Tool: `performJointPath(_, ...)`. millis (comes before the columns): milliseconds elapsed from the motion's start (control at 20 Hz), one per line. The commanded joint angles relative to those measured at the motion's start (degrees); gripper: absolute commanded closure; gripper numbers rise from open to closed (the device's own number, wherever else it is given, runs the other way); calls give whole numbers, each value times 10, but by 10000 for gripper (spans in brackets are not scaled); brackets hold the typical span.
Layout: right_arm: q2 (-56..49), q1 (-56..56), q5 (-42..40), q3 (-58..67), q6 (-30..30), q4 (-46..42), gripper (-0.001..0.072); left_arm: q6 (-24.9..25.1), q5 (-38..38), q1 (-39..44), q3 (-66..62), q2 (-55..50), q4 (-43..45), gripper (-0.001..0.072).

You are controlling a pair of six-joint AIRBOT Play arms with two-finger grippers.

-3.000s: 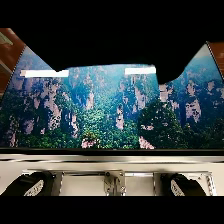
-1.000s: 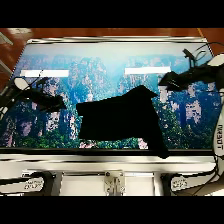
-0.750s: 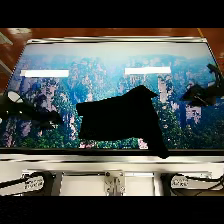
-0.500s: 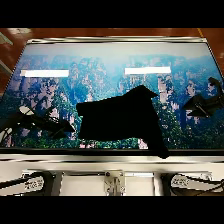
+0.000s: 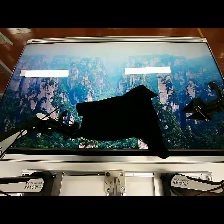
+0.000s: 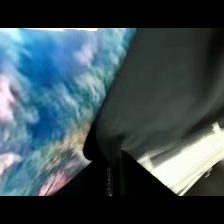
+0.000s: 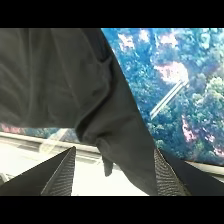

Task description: Fold the shirts.

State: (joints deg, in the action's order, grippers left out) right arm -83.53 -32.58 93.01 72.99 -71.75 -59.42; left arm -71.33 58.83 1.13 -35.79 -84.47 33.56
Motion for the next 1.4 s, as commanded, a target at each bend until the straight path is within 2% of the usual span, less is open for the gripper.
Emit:
performJointPath(0,0,3,-21,-40,-10,-12,71,4,3,8,-5,-5,-28,669)
performJointPath(50,0,7,-38,-69,-10,-10,37,4,3,8,-8,-4,-28,669)
performJointPath(300,-23,52,-172,-205,9,0,39,4,18,8,-29,7,-27,669)
performJointPath(600,-87,122,-170,-215,33,7,46,2,21,8,-45,17,-28,670)
performJointPath(700,-88,149,-181,-214,35,4,172,2,22,8,-49,17,-28,670)
performJointPath(750,-88,160,-192,-214,33,4,275,2,23,8,-53,17,-28,670)
performJointPath(800,-88,167,-202,-214,23,6,415,2,22,8,-60,18,-27,670)
performJointPath(850,-87,167,-200,-211,20,12,621,2,21,8,-69,22,-27,671)
performJointPath(900,-78,166,-191,-205,22,23,646,2,17,7,-81,31,-21,672)
performJointPath(1000,-31,164,-173,-176,41,29,646,2,7,5,-125,71,13,673)
performJointPath(1150,85,164,-150,-65,115,82,646,23,13,1,-249,172,53,672)
performJointPath(1250,178,164,-167,59,115,115,646,32,0,-6,-369,249,53,672)
performJointPath(1350,263,164,-226,188,114,123,646,32,-28,-19,-509,319,54,671)
